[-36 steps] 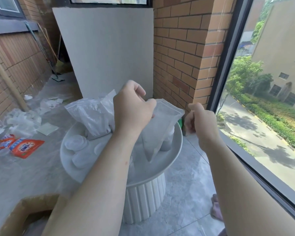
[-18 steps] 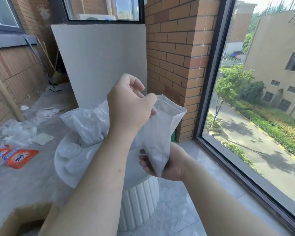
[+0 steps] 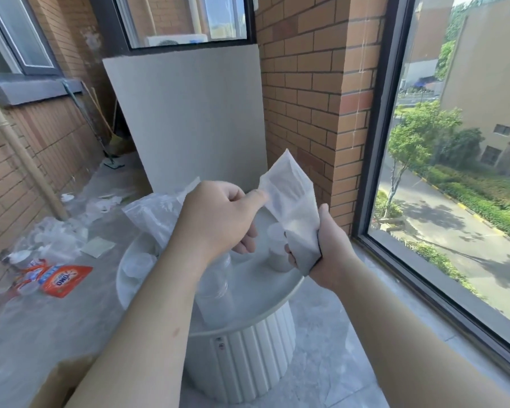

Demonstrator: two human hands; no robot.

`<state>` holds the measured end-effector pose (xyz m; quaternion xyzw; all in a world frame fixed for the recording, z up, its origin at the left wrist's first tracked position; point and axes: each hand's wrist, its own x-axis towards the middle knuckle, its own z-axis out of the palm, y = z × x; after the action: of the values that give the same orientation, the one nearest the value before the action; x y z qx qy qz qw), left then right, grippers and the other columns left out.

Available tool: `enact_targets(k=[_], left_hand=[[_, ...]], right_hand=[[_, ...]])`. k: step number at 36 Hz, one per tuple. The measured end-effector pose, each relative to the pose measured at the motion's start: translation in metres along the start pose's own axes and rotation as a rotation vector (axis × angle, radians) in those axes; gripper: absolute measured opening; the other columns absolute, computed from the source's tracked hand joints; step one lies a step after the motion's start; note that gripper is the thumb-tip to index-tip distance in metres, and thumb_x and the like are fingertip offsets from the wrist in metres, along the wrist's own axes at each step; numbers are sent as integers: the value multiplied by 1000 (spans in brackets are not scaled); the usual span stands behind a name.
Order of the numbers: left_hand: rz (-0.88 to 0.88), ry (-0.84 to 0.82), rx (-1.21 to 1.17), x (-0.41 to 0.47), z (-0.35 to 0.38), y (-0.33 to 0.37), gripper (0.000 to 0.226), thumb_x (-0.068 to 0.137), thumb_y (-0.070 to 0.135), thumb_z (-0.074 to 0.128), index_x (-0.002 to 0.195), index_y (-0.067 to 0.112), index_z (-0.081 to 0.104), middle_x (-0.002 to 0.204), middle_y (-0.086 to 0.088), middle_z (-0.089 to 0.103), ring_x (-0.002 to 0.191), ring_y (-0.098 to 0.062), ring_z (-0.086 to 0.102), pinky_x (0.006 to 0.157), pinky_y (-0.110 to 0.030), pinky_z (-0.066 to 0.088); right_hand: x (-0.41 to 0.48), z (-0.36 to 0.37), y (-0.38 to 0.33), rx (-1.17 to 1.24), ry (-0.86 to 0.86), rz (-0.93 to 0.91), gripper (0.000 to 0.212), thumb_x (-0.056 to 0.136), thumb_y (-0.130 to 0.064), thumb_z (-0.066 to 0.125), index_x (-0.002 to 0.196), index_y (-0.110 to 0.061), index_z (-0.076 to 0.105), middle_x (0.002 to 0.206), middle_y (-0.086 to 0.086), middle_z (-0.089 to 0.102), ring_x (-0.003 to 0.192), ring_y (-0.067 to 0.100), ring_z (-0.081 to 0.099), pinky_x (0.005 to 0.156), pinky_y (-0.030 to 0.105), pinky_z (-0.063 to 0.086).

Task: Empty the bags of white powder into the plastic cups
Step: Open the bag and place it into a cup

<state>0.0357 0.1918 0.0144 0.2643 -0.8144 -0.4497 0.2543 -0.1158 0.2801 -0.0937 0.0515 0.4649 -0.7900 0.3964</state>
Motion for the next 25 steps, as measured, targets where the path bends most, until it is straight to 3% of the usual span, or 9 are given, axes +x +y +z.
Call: enact_targets(k=[3, 6, 10, 12, 17, 19, 21, 25], left_hand=[[-59, -70, -3, 0, 1, -7, 33, 85, 22, 61, 61, -1, 60, 63, -23, 67, 53, -35, 68, 46, -26, 50], [-95, -118, 1, 1, 5, -15, 31, 83, 19, 58, 59, 1, 61, 62, -24, 67, 50, -33, 67, 47, -27, 49], [-152, -179, 8, 3, 8, -24, 26, 82, 16, 53, 62, 1, 60, 58, -21, 66, 46, -31, 64, 44, -25, 46], [-177, -218, -7, 3, 7, -27, 24, 81, 14, 50, 64, 0, 60, 60, -22, 67, 47, -31, 63, 43, -25, 46], [-197, -247, -38, 7, 4, -39, 21, 80, 7, 47, 65, 0, 60, 59, -20, 66, 47, -29, 61, 43, -23, 45], [-205, -220, -55, 10, 3, -45, 19, 79, 6, 47, 66, 0, 59, 58, -20, 63, 46, -28, 57, 42, -23, 43], [-215, -188, -88, 13, 3, -49, 18, 80, 5, 47, 66, 0, 59, 58, -20, 60, 47, -28, 53, 42, -23, 40], [-231, -102, -211, 23, 8, -57, 23, 84, 8, 46, 65, 0, 56, 57, -20, 61, 43, -26, 54, 41, -23, 39]], right_hand=[[3, -1, -6, -67, 39, -94, 62, 94, -71, 46, 124, -19, 65, 110, 12, 74, 69, 31, 69, 52, 37, 54], [5, 2, -9, -105, 97, -151, 58, 95, -71, 45, 115, -20, 64, 107, 10, 74, 80, 32, 73, 53, 41, 58], [14, 5, -9, -165, 171, -200, 60, 92, -75, 44, 112, -21, 62, 110, 8, 72, 93, 33, 73, 73, 49, 63], [17, 6, -9, -197, 206, -221, 62, 92, -76, 41, 113, -21, 62, 108, 4, 72, 95, 31, 72, 82, 43, 60], [24, 10, -9, -274, 247, -311, 61, 95, -75, 33, 90, -21, 61, 85, -1, 62, 77, 22, 62, 62, 30, 45], [30, 10, -8, -331, 262, -360, 71, 94, -77, 32, 87, -10, 57, 83, 0, 58, 75, 23, 56, 63, 31, 42], [37, 10, -5, -348, 273, -429, 66, 91, -80, 34, 89, -16, 52, 81, 4, 49, 75, 22, 49, 67, 35, 39], [43, 15, -1, -357, 289, -474, 62, 91, -80, 34, 87, -20, 49, 59, -5, 33, 58, 19, 35, 54, 31, 28]])
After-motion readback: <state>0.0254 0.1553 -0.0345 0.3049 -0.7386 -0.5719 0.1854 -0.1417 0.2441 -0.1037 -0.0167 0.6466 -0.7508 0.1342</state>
